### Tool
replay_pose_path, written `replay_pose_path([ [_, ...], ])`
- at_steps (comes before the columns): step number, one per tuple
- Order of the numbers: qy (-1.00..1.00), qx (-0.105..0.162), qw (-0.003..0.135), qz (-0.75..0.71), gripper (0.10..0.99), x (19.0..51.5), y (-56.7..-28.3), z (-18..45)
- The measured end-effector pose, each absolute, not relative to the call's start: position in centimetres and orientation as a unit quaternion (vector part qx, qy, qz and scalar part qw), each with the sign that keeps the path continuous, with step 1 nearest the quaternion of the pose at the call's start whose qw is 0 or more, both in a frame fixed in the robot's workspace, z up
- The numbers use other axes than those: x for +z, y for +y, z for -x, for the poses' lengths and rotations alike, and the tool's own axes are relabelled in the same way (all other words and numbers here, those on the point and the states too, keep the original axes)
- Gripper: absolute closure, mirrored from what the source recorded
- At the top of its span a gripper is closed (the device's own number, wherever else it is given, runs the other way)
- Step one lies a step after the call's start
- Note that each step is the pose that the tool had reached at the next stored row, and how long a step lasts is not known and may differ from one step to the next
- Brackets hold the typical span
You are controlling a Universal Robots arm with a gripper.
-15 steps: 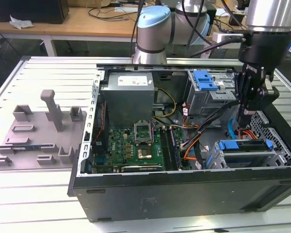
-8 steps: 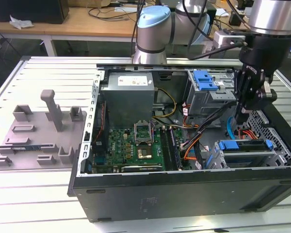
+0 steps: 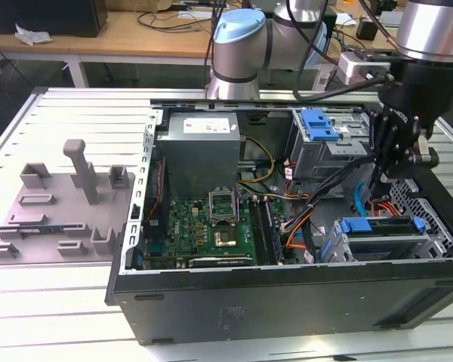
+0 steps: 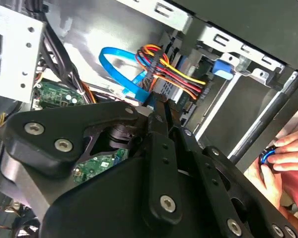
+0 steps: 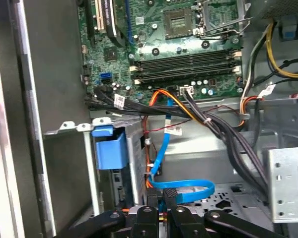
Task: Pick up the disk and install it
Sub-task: 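Insert the second disk wire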
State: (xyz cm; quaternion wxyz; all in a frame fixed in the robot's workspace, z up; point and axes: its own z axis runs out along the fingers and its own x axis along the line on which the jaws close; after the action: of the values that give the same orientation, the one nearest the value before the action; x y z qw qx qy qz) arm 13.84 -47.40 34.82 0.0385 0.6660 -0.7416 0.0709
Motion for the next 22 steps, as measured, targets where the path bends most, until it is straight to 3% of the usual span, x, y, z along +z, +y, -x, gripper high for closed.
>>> replay_pose_path([
  [5,-0.744,0.037,0.006,-0.667,0.925,34.9,-48.3,-13.8],
  [11,-0.744,0.035,0.005,-0.667,0.925,36.1,-48.6,-13.8],
  [18,-0.744,0.026,-0.004,-0.667,0.925,36.1,-51.6,-13.8],
  [22,-0.744,0.024,-0.005,-0.667,0.925,36.1,-52.0,-13.8],
])
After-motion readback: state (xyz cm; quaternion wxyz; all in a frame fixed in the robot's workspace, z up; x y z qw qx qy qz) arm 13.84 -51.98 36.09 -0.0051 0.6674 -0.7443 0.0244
